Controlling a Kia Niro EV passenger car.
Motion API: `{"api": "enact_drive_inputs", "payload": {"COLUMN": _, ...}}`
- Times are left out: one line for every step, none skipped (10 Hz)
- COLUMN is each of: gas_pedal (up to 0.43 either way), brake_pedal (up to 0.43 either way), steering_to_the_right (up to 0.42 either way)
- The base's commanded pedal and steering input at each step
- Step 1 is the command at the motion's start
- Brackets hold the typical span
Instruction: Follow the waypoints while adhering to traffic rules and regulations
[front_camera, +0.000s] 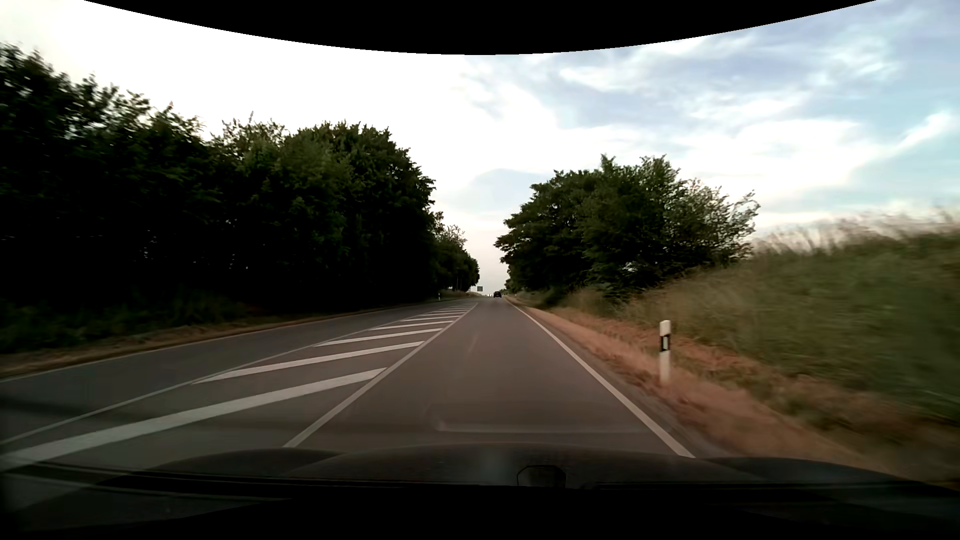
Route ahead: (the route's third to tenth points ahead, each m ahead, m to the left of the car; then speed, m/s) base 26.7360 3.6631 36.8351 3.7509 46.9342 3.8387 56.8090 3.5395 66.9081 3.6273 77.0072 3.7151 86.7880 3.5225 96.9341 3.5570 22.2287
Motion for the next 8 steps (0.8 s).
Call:
{"api": "enact_drive_inputs", "payload": {"gas_pedal": 0.157, "brake_pedal": 0.006, "steering_to_the_right": -0.003}}
{"api": "enact_drive_inputs", "payload": {"gas_pedal": 0.157, "brake_pedal": 0.006, "steering_to_the_right": -0.003}}
{"api": "enact_drive_inputs", "payload": {"gas_pedal": 0.157, "brake_pedal": 0.006, "steering_to_the_right": -0.003}}
{"api": "enact_drive_inputs", "payload": {"gas_pedal": 0.157, "brake_pedal": 0.006, "steering_to_the_right": -0.003}}
{"api": "enact_drive_inputs", "payload": {"gas_pedal": 0.157, "brake_pedal": 0.006, "steering_to_the_right": -0.003}}
{"api": "enact_drive_inputs", "payload": {"gas_pedal": 0.157, "brake_pedal": 0.006, "steering_to_the_right": -0.003}}
{"api": "enact_drive_inputs", "payload": {"gas_pedal": 0.157, "brake_pedal": 0.006, "steering_to_the_right": -0.003}}
{"api": "enact_drive_inputs", "payload": {"gas_pedal": 0.157, "brake_pedal": 0.006, "steering_to_the_right": -0.003}}
